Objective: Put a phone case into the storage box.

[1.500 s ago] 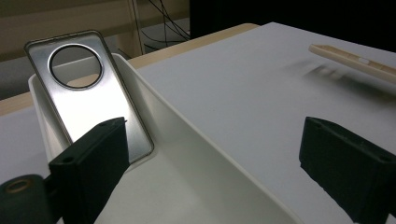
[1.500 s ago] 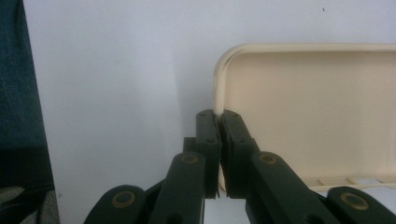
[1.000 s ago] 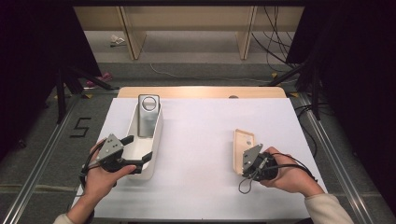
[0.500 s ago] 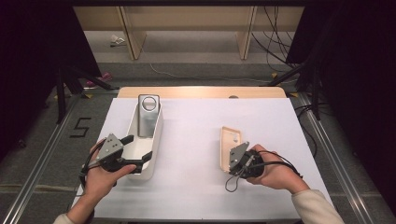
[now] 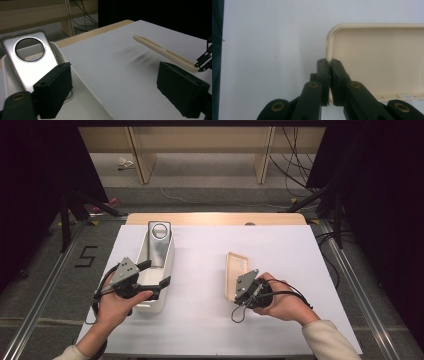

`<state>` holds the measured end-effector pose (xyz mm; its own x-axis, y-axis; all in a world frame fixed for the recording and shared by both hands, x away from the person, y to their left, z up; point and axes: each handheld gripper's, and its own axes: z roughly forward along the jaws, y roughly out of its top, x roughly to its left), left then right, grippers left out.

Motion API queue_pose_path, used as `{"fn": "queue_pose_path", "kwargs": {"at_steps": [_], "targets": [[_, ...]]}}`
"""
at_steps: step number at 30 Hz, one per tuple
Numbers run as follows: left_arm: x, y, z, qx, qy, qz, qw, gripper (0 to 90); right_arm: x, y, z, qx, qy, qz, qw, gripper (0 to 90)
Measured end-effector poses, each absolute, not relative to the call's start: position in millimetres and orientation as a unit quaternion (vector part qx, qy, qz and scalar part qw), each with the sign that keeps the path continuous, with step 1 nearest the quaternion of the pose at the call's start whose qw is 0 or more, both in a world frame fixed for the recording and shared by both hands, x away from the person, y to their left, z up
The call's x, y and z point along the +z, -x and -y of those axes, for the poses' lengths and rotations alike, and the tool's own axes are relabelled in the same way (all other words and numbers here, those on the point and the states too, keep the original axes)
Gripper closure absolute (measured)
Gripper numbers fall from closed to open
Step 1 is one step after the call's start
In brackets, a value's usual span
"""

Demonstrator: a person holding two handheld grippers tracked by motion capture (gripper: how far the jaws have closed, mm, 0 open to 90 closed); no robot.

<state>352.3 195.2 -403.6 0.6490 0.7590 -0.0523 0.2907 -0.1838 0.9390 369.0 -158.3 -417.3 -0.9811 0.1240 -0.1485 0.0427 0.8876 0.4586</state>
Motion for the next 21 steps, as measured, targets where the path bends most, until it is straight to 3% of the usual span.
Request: {"fn": "queue_pose_path", "kwargs": {"at_steps": [21], "targets": [[-381,-403,-124,0.191,-0.771,-0.351,0.496,17.8,-415,-368,137,0.267,-0.046,-0.957,0.102,87.2]]}}
